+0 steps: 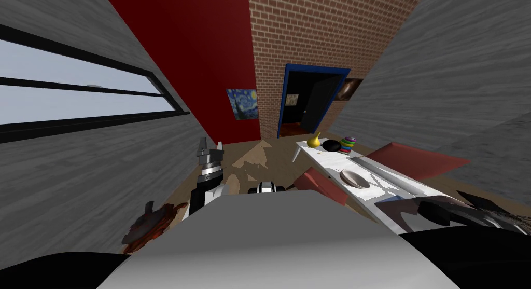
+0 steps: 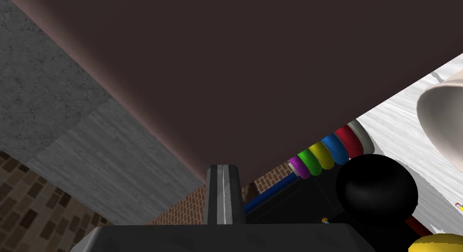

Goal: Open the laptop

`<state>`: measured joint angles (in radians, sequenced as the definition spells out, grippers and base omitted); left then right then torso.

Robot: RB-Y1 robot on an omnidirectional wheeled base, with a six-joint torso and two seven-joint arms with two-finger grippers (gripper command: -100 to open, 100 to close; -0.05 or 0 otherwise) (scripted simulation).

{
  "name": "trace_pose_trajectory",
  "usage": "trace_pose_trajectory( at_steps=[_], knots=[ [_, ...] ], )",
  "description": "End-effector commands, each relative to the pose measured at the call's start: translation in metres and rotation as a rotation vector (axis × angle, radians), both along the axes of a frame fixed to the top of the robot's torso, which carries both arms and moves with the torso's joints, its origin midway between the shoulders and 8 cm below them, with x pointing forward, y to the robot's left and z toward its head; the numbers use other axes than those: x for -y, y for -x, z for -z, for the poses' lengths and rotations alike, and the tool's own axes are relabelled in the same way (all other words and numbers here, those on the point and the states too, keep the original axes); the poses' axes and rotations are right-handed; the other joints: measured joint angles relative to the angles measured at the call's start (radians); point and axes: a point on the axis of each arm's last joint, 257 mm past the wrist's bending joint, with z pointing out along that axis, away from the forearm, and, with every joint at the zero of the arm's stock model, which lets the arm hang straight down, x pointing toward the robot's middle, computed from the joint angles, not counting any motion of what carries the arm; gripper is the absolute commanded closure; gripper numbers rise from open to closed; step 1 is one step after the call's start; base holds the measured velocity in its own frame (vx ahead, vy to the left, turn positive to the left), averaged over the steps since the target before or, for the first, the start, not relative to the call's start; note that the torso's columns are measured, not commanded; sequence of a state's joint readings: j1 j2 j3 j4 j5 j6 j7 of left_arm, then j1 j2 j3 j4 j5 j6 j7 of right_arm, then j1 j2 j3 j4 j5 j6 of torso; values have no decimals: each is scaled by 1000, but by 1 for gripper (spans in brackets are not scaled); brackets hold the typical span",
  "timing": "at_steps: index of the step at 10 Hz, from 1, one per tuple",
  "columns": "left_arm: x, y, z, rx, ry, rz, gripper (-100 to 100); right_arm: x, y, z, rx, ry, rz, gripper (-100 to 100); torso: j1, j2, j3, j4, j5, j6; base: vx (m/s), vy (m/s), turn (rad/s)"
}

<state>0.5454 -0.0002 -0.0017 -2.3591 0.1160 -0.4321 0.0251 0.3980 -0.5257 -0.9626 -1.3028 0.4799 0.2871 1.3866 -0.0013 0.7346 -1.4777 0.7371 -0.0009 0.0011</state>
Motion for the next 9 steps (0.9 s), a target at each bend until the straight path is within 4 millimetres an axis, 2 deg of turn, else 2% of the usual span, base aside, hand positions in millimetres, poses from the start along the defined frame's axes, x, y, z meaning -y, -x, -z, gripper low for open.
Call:
trace_pose_trajectory(
  at_steps=[1, 2, 3, 4, 5, 6, 7, 8, 9],
  knots=[
    [0, 0, 0, 0, 0, 0, 0, 11, 4, 0, 5, -42, 28, 100, 0, 1, 0, 0, 0, -3, -79, -35, 140],
    [0, 0, 0, 0, 0, 0, 0, 10, 4, 1, 15, -48, 29, 100, 0, 2, 1, 1, 1, -2, -51, -12, 3],
    [0, 0, 0, 0, 0, 0, 0, 16, 12, 8, -9, -84, 56, 100, 2, 2, 1, 1, 1, -1, -89, -26, 233],
    [0, 0, 0, 0, 0, 0, 0, 19, 9, 2, 11, -87, 58, 100, 1, 4, 2, 1, 1, -2, -112, -34, 163],
    [0, 0, 0, 0, 0, 0, 0, 21, 21, 14, -19, -127, 89, 100, 1, 6, 3, 2, 1, 0, -153, -30, 234],
    [0, 0, 0, 0, 0, 0, 0, 27, 16, 2, -2, -123, 91, 100, 1, 7, 4, 2, 1, -1, -131, -23, 148],
    [0, 0, 0, 0, 0, 0, 0, 26, 15, 4, 16, -135, 91, 100, 1, 4, 3, 1, 1, 0, -55, -6, -16],
    [0, 0, 0, 0, 0, 0, 0, 31, 27, 10, -18, -164, 125, 100, 2, 0, 0, 0, 1, 0, -100, -16, 208],
    [0, 0, 0, 0, 0, 0, 0, 33, 24, 4, 2, -171, 129, 100, 1, 2, 0, 0, 1, -2, -96, -20, 146]
  ],
)
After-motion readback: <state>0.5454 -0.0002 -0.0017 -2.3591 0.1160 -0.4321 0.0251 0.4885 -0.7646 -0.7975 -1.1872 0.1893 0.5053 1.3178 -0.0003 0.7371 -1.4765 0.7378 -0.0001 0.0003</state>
